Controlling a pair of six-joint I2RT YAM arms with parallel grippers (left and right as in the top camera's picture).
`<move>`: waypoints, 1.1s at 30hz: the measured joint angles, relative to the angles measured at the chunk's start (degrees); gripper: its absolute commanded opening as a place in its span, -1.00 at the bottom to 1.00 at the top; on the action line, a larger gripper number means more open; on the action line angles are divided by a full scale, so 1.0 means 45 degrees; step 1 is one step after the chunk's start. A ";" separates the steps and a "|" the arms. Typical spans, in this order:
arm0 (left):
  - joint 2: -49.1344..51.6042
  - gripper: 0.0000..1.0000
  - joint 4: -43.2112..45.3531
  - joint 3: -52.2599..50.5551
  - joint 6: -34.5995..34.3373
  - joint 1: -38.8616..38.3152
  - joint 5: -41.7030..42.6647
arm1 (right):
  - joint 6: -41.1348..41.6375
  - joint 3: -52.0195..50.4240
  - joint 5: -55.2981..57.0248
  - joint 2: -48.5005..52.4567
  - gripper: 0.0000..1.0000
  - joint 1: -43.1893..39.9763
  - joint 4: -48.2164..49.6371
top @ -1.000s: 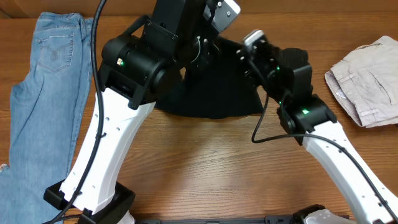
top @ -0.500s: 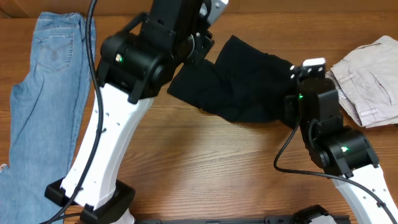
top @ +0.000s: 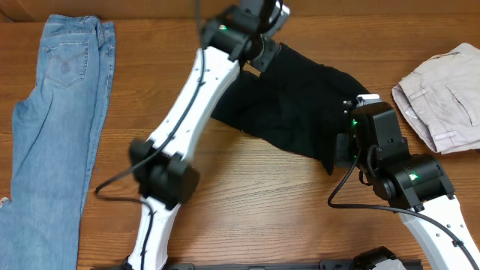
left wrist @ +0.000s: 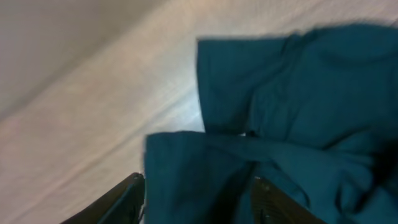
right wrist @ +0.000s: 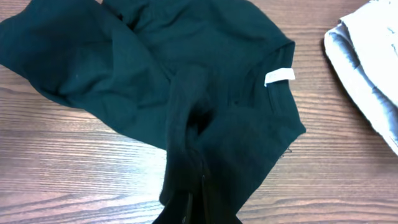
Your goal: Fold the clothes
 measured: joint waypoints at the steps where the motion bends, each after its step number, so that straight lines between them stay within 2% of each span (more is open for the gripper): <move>1: 0.0403 0.28 0.0102 -0.0005 -0.0029 0.0000 0.0160 | 0.0019 0.0000 -0.0019 0.0000 -0.92 0.0000 -0.0034; 8: 0.2725 0.51 0.1185 -0.0024 -0.0214 0.0000 0.1078 | 0.0189 0.0000 -0.0087 0.0000 -0.92 0.0000 -0.0180; 12: 0.3517 0.49 0.1569 -0.0039 -0.0248 0.0000 0.1491 | 0.0199 0.0000 -0.0102 0.0000 -0.92 0.0000 -0.0262; 14: 0.3813 0.36 0.1559 -0.0039 -0.0257 0.0000 0.1598 | 0.0228 0.0000 -0.0097 0.0000 -0.92 0.0000 -0.0291; 16: 0.4031 0.12 0.1336 -0.0049 -0.0257 0.0000 0.1715 | 0.0233 0.0000 -0.0102 0.0000 -0.92 0.0000 -0.0311; 18: 0.4192 -0.40 0.0899 -0.0049 -0.0287 0.0000 0.1826 | 0.0238 0.0000 -0.0102 0.0000 -0.92 0.0000 -0.0335; 19: 0.4269 -0.76 0.0646 -0.0049 -0.0306 0.0000 0.1880 | 0.0233 0.0000 -0.0102 0.0000 -0.92 0.0000 -0.0335; 20: 0.4318 -0.91 0.0364 -0.0049 -0.0306 0.0000 0.1909 | 0.0238 0.0000 -0.0107 0.0000 -0.92 0.0000 -0.0335; 26: 0.4381 -0.92 -0.1996 0.0034 -0.0583 0.0151 0.2064 | 0.0233 0.0000 -0.0102 0.0000 -0.92 0.0000 -0.0330; 31: 0.4415 -0.92 -0.6246 0.0034 -0.1613 0.0714 0.1773 | 0.0238 0.0000 0.0000 0.0000 -0.92 0.0000 -0.0437; 33: 0.4454 -0.92 -0.7349 -0.0010 -0.2040 0.1141 0.1666 | 0.0233 0.0000 0.0175 0.0000 -0.92 0.0000 -0.0476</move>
